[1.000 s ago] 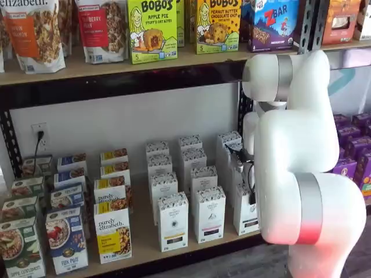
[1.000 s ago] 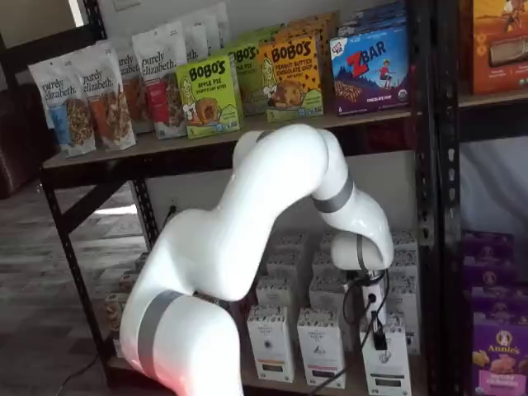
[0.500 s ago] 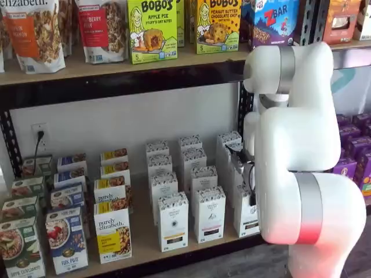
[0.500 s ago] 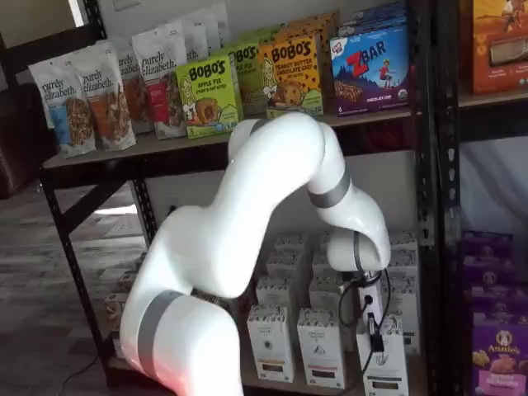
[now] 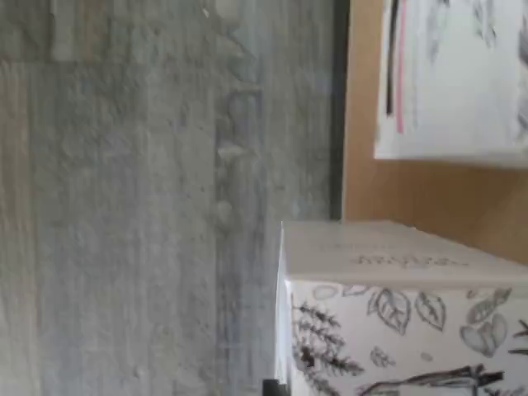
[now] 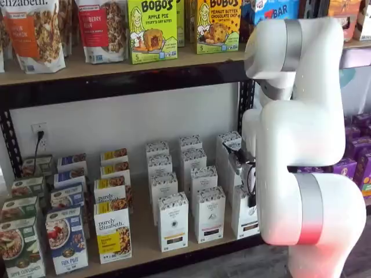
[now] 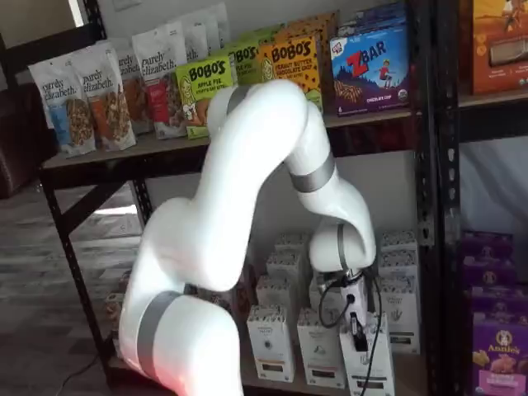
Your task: Pick up the white box with a green strip in the middle, on the bottom shelf, the sixth box from the left
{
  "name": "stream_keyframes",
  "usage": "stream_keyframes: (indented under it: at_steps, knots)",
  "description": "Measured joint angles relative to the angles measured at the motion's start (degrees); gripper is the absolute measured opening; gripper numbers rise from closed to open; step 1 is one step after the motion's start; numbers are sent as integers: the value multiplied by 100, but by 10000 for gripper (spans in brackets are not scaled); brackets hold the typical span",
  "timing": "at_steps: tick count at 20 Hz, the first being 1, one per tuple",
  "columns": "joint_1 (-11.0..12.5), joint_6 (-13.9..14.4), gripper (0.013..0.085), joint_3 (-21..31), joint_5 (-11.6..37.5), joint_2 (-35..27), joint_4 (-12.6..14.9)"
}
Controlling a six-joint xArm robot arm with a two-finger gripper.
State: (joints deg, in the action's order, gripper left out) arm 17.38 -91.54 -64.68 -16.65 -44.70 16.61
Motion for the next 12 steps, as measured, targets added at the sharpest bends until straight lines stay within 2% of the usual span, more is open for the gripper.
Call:
stream_keyframes:
  at_steps: [2,4,7,10,12]
  knots:
    - [-50,111,530,399,79,323,55]
    - [-85,318,530,756,132,625,229]
    - [-142,777,530,1374,178,1177,645]
    - [-195,925,530,1807,170,1598,743]
    - [-237,1153,530,2153,138,1968,939]
